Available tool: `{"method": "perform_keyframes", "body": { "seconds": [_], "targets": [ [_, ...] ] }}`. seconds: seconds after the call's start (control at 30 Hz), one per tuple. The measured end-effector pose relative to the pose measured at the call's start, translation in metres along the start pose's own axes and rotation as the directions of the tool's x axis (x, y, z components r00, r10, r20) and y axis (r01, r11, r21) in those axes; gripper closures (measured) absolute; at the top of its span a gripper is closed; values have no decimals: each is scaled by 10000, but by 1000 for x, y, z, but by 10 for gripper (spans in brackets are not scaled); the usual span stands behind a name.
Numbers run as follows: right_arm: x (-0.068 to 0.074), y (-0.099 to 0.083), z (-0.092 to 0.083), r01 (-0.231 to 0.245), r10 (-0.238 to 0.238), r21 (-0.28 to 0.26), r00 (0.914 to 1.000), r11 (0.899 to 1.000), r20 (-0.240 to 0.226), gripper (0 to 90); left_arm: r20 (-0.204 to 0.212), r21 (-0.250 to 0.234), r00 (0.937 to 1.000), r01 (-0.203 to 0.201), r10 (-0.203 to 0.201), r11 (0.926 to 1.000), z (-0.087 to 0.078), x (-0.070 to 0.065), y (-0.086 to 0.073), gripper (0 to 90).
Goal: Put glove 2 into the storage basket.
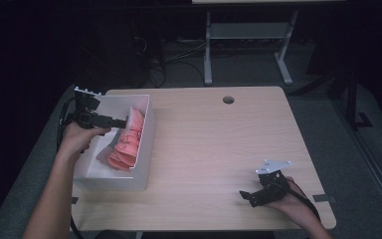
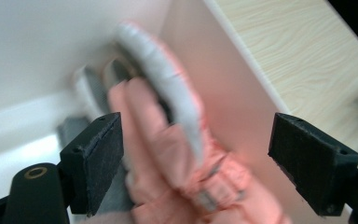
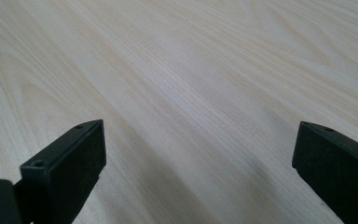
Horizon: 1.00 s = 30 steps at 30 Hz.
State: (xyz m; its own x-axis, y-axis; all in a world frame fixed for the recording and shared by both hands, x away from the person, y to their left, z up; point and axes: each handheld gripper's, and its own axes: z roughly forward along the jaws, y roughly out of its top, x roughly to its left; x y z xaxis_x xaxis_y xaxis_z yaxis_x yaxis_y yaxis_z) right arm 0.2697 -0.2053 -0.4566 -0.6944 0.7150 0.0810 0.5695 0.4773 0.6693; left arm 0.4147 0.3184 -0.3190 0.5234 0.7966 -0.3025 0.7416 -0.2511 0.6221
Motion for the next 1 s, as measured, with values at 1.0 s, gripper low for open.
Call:
{"method": "perform_keyframes", "body": {
  "seconds": [1.0],
  "targets": [
    [1, 1, 0, 153, -153, 40, 9999, 9999, 13, 24, 1064, -613, 9442, -3067, 3117, 9498, 38, -146, 10, 173]
  ]
}}
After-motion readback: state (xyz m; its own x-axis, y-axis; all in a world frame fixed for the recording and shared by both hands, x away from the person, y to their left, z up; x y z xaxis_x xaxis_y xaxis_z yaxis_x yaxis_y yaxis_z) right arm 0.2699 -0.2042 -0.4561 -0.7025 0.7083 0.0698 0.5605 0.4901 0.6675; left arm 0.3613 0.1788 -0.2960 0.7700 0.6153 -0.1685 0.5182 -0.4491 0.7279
